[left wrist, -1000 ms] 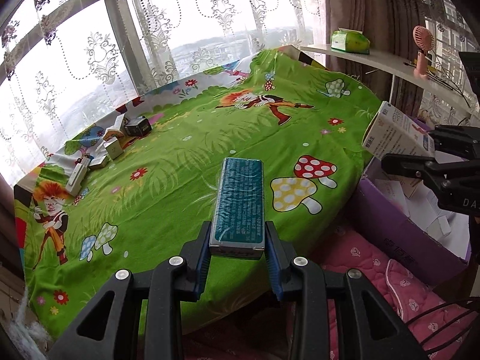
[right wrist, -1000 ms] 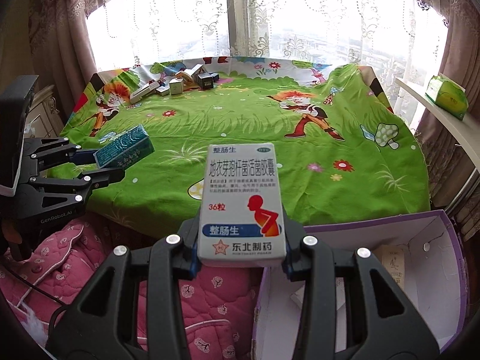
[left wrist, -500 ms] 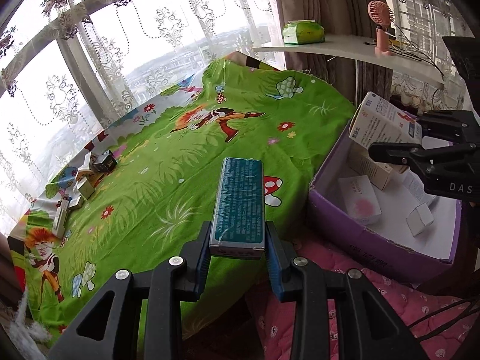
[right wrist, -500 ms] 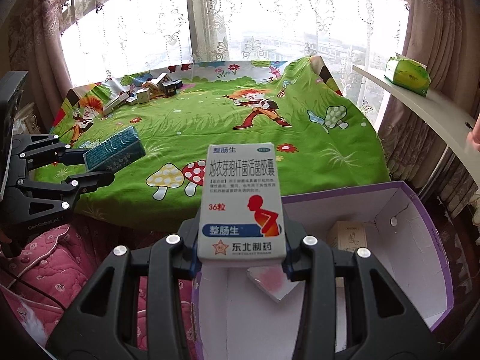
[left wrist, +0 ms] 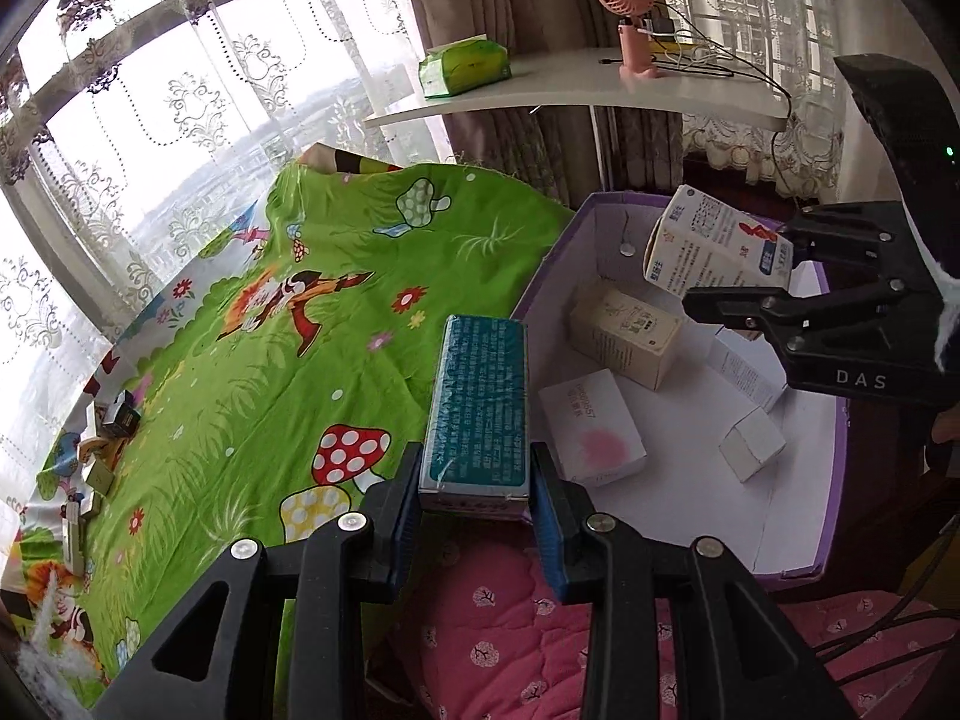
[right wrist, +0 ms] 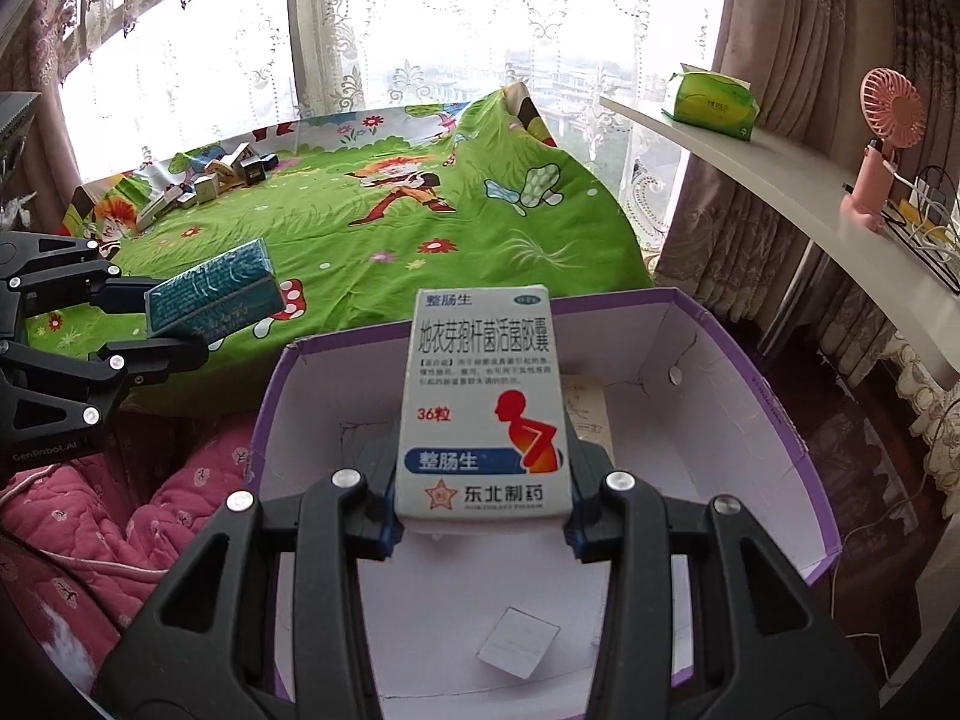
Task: Organize rigid objects
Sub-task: 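Lower the teal box with the left tool while the right tool lowers the medicine box into the storage box, then open both tools and move them back over the bed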
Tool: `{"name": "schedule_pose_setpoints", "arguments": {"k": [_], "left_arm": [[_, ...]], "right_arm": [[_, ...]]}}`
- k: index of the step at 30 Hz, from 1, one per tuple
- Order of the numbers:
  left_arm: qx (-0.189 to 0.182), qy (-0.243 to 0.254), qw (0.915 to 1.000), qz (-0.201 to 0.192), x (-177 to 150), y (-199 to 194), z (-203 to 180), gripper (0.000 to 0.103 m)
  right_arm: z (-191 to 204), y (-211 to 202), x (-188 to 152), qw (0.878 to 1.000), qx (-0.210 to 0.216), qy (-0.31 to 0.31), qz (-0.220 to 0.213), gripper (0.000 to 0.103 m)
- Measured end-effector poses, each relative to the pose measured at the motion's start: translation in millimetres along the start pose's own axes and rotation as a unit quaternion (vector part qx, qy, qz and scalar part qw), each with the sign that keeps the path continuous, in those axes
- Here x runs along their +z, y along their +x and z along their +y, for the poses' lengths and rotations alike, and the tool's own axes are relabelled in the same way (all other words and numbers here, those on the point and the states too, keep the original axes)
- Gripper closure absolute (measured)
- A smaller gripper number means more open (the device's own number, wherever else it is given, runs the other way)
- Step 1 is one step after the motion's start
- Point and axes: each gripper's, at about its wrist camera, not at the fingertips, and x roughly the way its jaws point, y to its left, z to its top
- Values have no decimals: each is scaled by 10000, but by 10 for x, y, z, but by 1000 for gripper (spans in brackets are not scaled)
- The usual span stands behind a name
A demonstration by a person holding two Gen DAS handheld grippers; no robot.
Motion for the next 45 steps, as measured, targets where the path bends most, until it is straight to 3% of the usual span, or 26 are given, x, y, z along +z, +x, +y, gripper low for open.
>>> {"name": "schedule_pose_setpoints", "arguments": {"k": [5, 10, 11, 12, 13, 14, 17, 20, 23, 27, 32, 34, 38, 42, 45], "left_arm": [[-438, 220, 9988, -15, 103, 61, -264, 69], [-1317, 256, 9903, -374, 109, 74, -413, 68], [-1537, 258, 9867, -452, 108, 72, -431, 61], [-1667, 260, 9846, -450, 112, 80, -444, 56], [-1622, 237, 9854, -451, 104, 79, -452, 44], [-1484, 195, 9874, -507, 88, 71, -424, 39], [-1074, 26, 9922, -631, -25, 34, -164, 36], [-524, -440, 9958, -615, -255, 2, 327, 33], [205, -1013, 9932, -529, -602, -51, 920, 28], [1122, -1794, 9770, -262, -1232, -113, 1742, 20], [1949, -2672, 9437, 80, -1916, -104, 2914, 19], [2110, -2825, 9356, 205, -2069, -34, 3403, 19], [2311, -2862, 9289, 423, -2224, 118, 4316, 19], [2262, -2913, 9278, 555, -2200, 263, 5059, 19], [2011, -3040, 9283, 740, -2168, 481, 5465, 19]], "right_arm": [[-287, -80, -72, 9990, -383, 213, 80, 59], [-430, -104, -65, 9969, -747, 213, 153, 59], [-444, -94, -55, 9959, -871, 205, 164, 58], [-467, -76, -44, 9937, -1074, 254, 187, 47], [-487, -48, -29, 9910, -1277, 333, 226, 36], [-500, -18, -13, 9885, -1432, 419, 254, 15], [-413, 39, 75, 9917, -1157, 483, 267, 12], [-76, 108, 207, 9949, -981, -14, 229, 12], [331, 219, 318, 9960, -715, -480, 251, 12], [1018, 471, 428, 9925, 47, -1136, 457, 12], [2024, 846, 600, 9735, 675, -2102, 588, 12], [2384, 973, 704, 9658, 951, -2352, 538, 12], [2998, 1226, 928, 9536, 1331, -2665, 445, 12], [3377, 1392, 1084, 9503, 1795, -2498, 485, 12], [3492, 1472, 1106, 9488, 2128, -2251, 621, 12]]}}
